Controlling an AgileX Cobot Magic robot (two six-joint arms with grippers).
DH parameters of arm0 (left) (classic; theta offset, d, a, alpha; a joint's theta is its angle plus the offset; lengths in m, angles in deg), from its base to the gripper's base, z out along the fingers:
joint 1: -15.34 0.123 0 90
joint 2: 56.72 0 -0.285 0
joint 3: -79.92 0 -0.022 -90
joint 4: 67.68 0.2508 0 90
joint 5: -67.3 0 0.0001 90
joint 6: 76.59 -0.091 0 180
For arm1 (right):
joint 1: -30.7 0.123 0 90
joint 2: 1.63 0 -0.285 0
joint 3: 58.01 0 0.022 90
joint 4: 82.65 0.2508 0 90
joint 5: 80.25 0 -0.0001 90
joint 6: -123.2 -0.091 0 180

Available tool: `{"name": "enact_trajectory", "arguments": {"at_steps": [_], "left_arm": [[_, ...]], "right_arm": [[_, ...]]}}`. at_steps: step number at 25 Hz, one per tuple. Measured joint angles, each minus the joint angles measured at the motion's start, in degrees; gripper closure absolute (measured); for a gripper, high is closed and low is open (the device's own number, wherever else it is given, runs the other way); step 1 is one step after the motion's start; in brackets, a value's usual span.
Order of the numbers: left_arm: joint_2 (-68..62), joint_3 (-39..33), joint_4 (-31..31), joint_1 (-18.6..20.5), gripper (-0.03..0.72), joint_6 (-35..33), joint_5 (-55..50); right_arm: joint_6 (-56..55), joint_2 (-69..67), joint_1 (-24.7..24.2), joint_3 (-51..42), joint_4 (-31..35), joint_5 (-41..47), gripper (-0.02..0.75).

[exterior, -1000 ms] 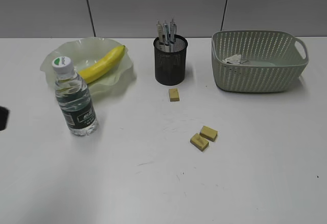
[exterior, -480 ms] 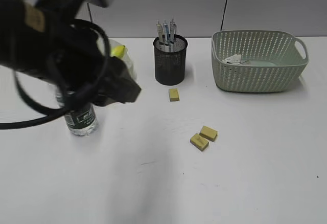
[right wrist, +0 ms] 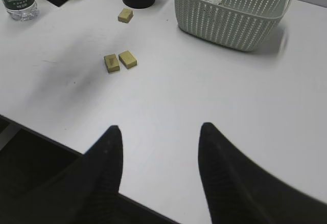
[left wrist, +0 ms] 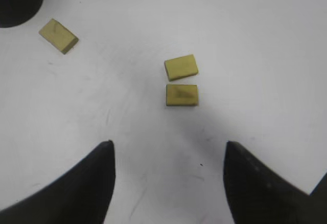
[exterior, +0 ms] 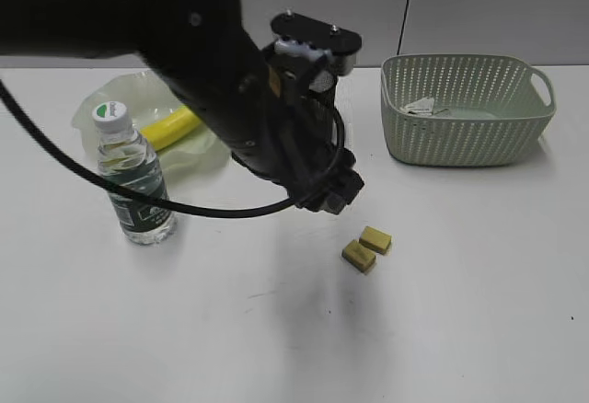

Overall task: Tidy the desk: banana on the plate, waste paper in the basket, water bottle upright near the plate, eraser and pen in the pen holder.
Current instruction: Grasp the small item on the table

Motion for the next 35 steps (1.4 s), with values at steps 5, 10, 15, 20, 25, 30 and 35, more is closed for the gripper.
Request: {"name": "enact_trajectory", "arguments": {"at_steps": [5, 10, 15, 20, 25, 30, 35], "left_arm": [[-9.4, 9.2, -0.1, -0.1, 0.184, 0.0, -7.7], [-16.8, 17.7, -0.4, -0.1, 0.182, 0.0, -12.8], [-21.0, 22.3, -1.7, -0.4, 0.181, 0.0, -14.5], [-24.1, 23.3, -1.1, -1.7, 0.181, 0.0, -14.6], [-26.1, 23.4, 0.0, -2.3, 0.181, 0.0, -14.1], [-27.4, 23.5, 0.0, -2.3, 0.181, 0.0, -12.2], [-29.6, 25.5, 0.0, -2.3, 0.188, 0.0, -11.6]], "right_arm": [[0.0, 0.0, 0.0, 0.0, 0.0, 0.0, 0.346], [0.0, 0.0, 0.0, 0.0, 0.0, 0.0, 0.346], [0.0, 0.0, 0.0, 0.0, 0.0, -0.1, 0.346], [0.0, 0.0, 0.0, 0.0, 0.0, -0.1, 0.346], [0.0, 0.0, 0.0, 0.0, 0.0, -0.1, 0.346], [0.0, 0.0, 0.0, 0.0, 0.0, -0.1, 0.346], [0.0, 0.0, 0.0, 0.0, 0.0, -0.1, 0.346]]}}
